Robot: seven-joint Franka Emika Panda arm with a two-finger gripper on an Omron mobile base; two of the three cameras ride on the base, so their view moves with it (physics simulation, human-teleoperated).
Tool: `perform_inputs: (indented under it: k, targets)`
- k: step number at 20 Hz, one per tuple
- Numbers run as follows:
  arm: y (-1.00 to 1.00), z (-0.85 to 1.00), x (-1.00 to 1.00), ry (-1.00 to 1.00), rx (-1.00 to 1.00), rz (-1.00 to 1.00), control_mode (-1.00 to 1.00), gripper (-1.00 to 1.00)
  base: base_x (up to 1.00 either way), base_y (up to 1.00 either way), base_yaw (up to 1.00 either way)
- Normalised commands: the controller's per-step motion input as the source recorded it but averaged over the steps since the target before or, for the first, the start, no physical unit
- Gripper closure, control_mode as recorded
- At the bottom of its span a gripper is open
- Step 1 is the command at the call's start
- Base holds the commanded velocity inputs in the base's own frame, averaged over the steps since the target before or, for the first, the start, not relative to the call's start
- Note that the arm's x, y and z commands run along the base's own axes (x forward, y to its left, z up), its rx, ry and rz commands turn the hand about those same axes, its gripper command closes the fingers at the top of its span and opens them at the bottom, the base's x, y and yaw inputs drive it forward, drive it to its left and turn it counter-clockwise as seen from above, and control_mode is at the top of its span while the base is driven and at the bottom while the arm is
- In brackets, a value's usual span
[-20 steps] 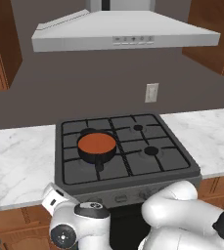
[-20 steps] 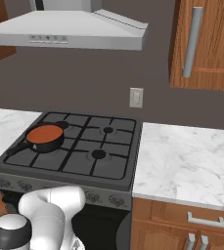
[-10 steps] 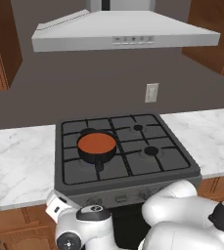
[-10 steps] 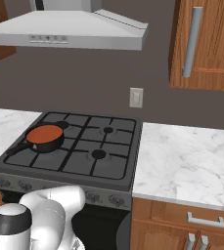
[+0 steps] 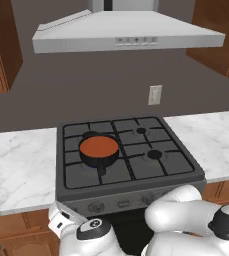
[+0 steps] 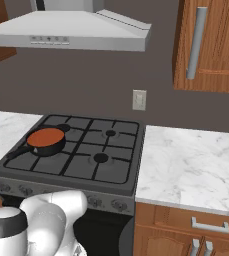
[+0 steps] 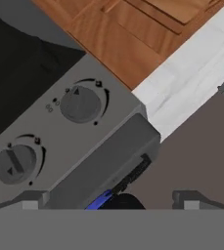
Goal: Wait until the marinara sauce is simmered to a deep red color and then turn off the stove.
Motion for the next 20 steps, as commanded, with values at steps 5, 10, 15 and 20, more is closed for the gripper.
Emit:
perform_inputs:
  k: [5,10,15,20]
  targets:
    - [0.0,-0.06,-0.01,-0.07,0.0,0.0,-1.0,-1.0,0.0,0.0,0.0]
    - [0.0,-0.17,0.0,-0.02,0.0,0.0,-1.0,-1.0,0.0,0.0,0.0]
    - [0.0,-0.22,0.0,-0.02,0.0,0.0,-1.0,-1.0,0.0,0.0,0.0]
    - [0.0,-0.1,0.0,-0.06,0.0,0.0,-1.0,-1.0,0.0,0.0,0.0]
